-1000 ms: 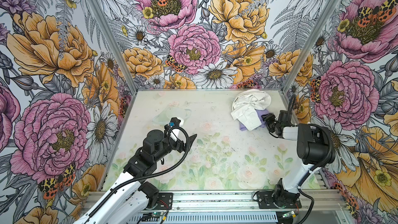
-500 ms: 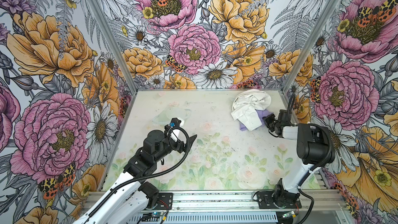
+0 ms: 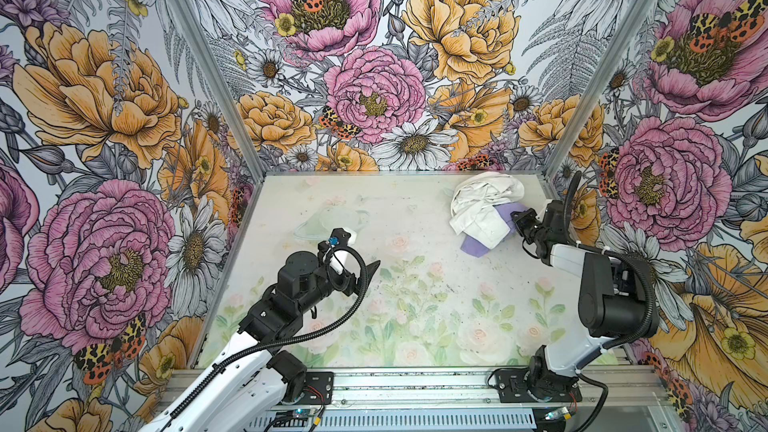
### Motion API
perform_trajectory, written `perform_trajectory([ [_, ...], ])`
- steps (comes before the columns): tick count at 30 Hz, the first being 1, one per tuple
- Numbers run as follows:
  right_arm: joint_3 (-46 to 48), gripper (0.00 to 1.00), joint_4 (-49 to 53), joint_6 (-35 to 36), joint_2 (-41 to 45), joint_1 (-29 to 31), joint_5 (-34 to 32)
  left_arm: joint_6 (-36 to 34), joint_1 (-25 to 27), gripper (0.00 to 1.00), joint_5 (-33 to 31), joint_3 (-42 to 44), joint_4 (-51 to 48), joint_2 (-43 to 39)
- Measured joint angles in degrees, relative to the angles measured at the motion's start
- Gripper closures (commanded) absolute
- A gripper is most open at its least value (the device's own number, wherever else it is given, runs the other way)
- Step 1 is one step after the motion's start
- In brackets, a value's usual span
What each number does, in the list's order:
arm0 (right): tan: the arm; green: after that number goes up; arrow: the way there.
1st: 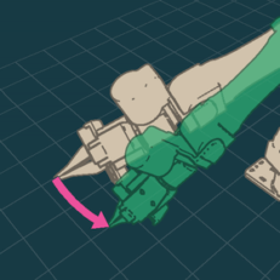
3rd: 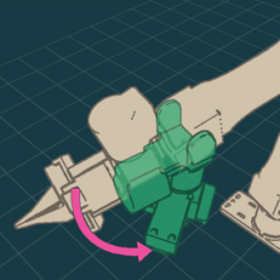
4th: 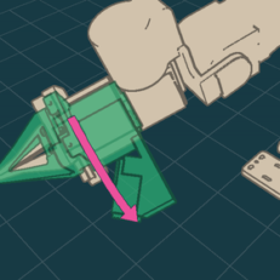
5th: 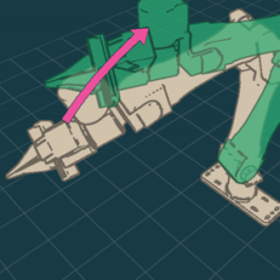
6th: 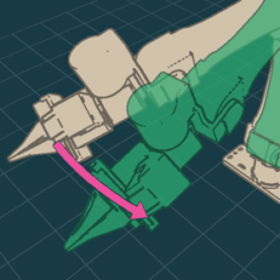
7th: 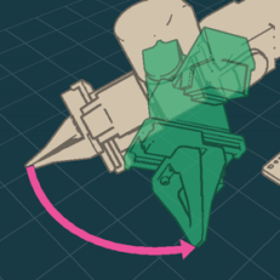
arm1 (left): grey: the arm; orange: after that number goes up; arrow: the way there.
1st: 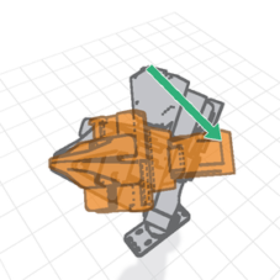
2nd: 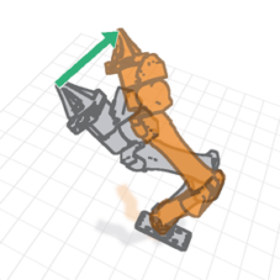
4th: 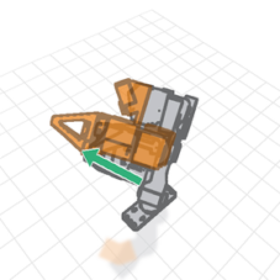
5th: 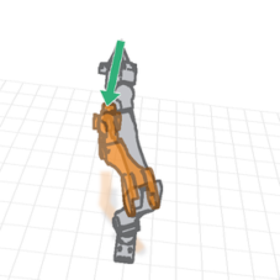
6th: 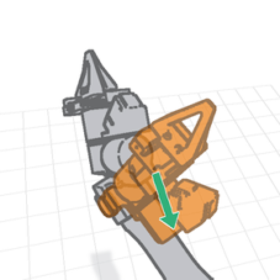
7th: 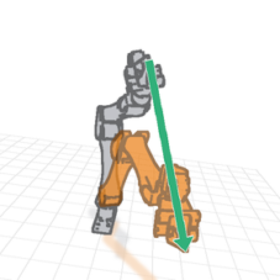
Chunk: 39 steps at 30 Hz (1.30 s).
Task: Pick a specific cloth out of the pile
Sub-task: 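Close the right gripper on the purple cloth's edge, then lift the purple cloth with the right gripper, pulling it out from under the white cloth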
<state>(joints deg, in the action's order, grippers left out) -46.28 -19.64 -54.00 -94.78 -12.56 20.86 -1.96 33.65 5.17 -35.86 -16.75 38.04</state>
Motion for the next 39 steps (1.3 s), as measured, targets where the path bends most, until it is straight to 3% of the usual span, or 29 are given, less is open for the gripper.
perform_trajectory([
  [14,0.07,1.00,0.04,0.28,9.07,0.66,-0.22,-0.07,0.37,0.01,-0.92,0.00,-0.66,-0.02],
  [39,-2.12,1.00,5.42,7.93,21.24,1.75,-2.86,-0.20,0.74,0.01,-1.31,0.00,-1.07,-0.02],
])
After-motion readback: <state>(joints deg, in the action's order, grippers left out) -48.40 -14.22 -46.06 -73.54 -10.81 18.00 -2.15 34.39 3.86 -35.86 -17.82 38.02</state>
